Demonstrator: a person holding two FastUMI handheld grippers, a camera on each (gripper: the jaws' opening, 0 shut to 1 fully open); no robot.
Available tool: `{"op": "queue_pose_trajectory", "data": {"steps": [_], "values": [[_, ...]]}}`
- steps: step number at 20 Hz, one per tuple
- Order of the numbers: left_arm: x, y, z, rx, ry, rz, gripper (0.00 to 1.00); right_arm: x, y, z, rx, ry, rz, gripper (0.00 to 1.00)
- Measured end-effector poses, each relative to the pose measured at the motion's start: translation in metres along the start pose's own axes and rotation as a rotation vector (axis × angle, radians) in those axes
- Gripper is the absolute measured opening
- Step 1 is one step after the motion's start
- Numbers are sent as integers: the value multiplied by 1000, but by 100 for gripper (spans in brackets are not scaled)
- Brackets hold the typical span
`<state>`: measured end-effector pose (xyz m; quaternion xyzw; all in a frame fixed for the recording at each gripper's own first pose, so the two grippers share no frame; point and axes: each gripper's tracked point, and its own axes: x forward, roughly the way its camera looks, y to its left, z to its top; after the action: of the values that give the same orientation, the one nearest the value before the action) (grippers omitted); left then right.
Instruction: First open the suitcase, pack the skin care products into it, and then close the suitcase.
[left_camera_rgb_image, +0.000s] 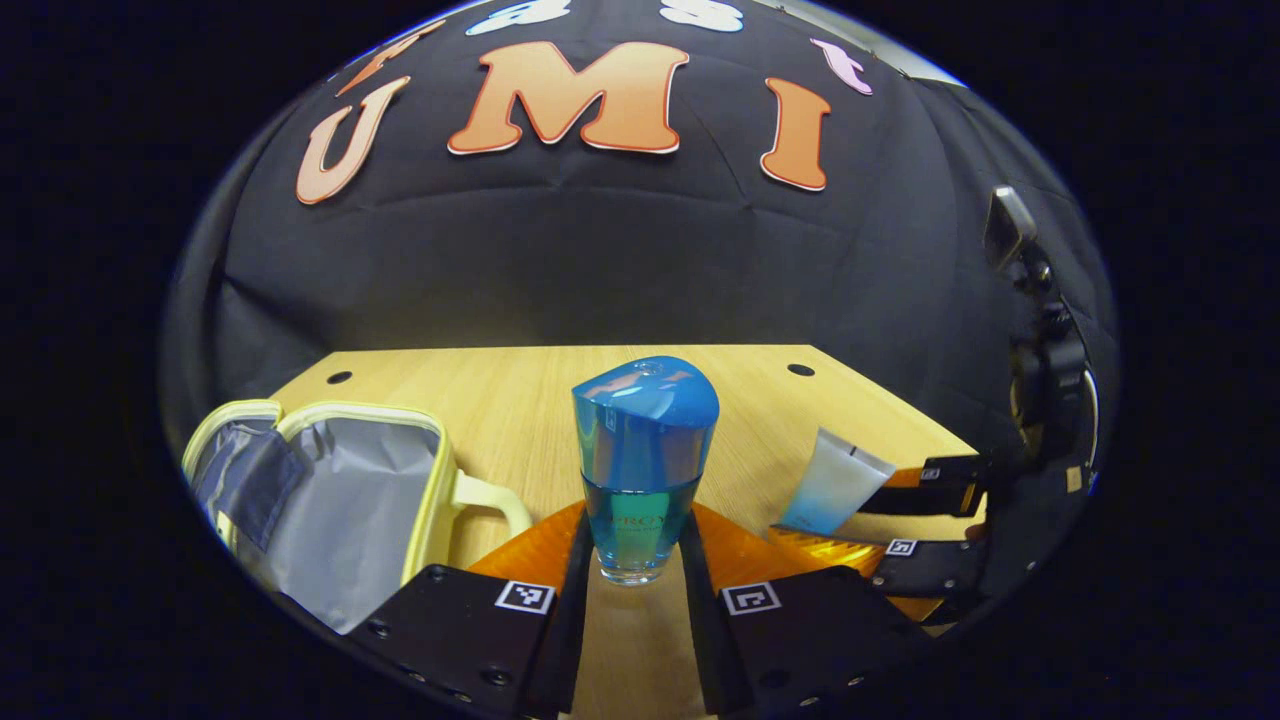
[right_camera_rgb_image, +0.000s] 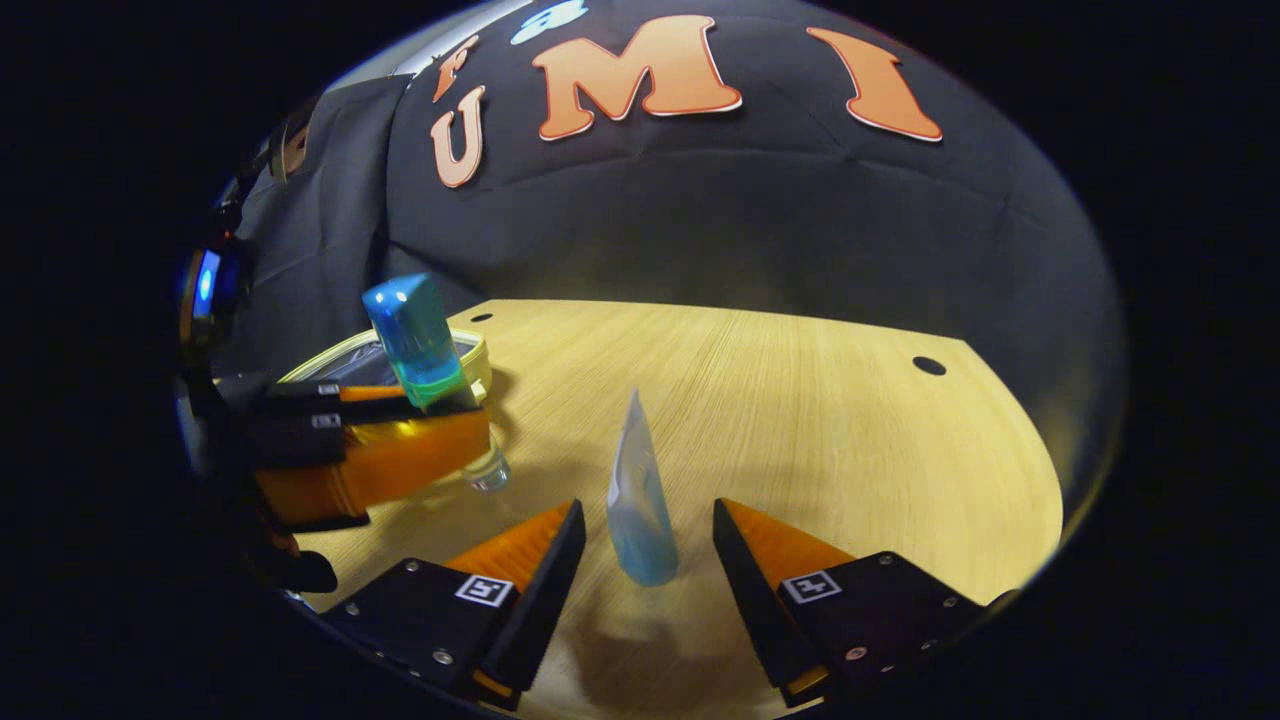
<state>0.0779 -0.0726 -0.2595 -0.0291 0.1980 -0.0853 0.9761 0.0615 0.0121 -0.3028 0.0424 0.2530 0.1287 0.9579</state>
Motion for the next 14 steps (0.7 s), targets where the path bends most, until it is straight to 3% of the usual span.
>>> {"op": "queue_pose_trajectory", "data": {"steps": [2, 3, 4, 5, 6, 10, 11, 12, 14], "values": [[-7, 6, 7, -3, -2, 12, 46, 3, 0, -3, -9, 12, -14, 60], [-11, 10, 11, -1, -3, 20, 46, 2, -3, 0, -17, 1, -38, 54], [-15, 14, 14, 3, -2, 27, 46, 5, 0, 0, -8, 6, -25, 38], [-19, 19, 18, 7, -4, 39, 46, 2, 6, 1, 5, 23, -6, 34], [-24, 23, 24, 9, -7, 46, 46, -3, 10, 3, 12, 22, 1, 38], [-44, 40, 47, -2, -21, 72, 46, -23, 20, 31, -12, -1, 13, 36], [-49, 44, 51, -2, -24, 77, 46, -28, 24, 39, -13, -8, 20, 31], [-52, 47, 57, 0, -26, 84, 46, -34, 27, 46, -16, -16, 22, 36], [-63, 57, 69, -8, -34, 93, 46, -42, 32, 62, -20, -33, 29, 37]]}}
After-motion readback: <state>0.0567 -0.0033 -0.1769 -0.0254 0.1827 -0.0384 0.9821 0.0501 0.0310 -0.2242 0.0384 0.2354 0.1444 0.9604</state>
